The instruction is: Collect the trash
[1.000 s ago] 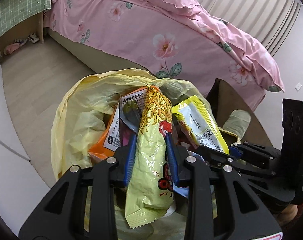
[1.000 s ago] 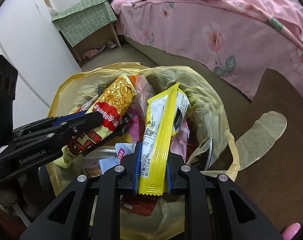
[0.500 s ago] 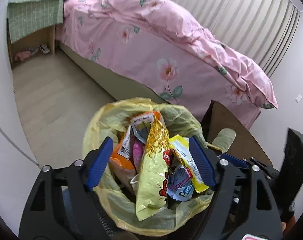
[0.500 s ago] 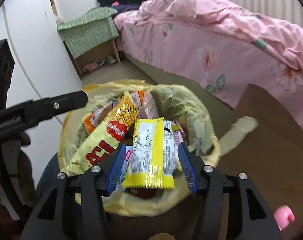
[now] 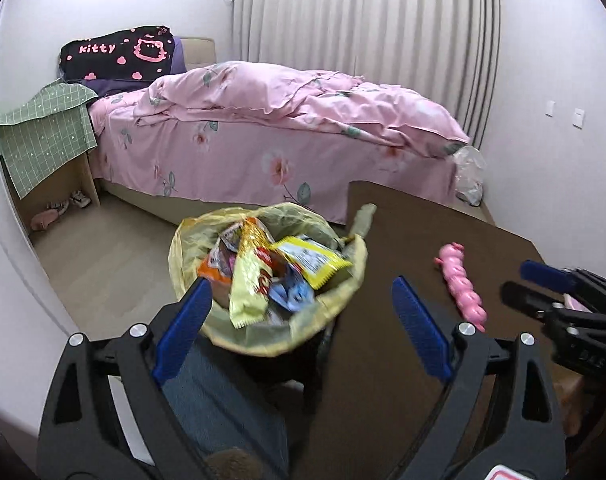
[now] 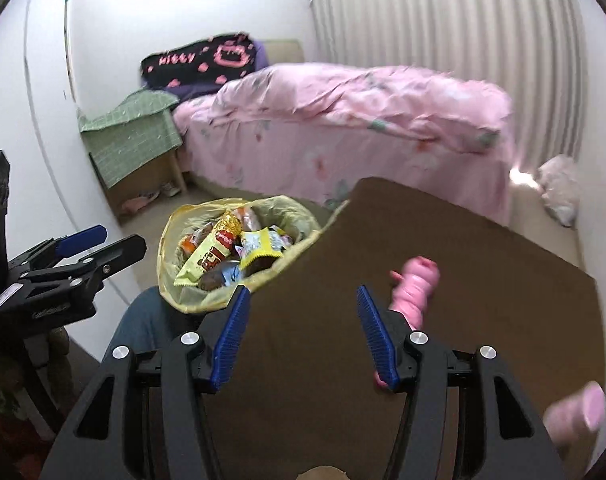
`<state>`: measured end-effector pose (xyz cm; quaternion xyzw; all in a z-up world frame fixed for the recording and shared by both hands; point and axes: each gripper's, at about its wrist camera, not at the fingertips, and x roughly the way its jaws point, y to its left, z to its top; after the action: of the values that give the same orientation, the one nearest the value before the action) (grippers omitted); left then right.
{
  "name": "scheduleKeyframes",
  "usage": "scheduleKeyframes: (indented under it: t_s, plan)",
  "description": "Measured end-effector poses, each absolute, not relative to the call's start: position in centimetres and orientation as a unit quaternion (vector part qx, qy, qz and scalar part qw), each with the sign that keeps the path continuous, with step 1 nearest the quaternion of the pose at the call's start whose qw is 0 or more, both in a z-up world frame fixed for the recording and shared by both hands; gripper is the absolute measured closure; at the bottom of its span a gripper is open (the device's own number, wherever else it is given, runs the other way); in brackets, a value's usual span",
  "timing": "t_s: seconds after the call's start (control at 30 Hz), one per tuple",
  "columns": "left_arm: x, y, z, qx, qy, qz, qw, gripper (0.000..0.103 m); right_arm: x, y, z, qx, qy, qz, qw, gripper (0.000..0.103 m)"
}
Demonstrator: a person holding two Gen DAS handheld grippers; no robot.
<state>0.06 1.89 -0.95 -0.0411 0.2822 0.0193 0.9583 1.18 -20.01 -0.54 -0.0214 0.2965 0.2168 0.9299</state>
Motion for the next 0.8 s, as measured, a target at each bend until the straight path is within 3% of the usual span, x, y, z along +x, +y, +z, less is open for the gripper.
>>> scheduleKeyframes:
  t_s: [0.3, 0.8]
  plan:
    - [-5.5, -0.4, 1.2, -0.013, 0.26, 0.044, 0.965, 0.016, -6.5, -21.8, 0.0, -0.005, 0.278, 0.17, 0.945, 0.05]
    - [-6.7, 0.2, 1.4, -0.016, 0.262, 0.066, 0.963, 0.016, -7.3, -21.8, -0.1, 0.002, 0.27, 0.166, 0.949, 0.05]
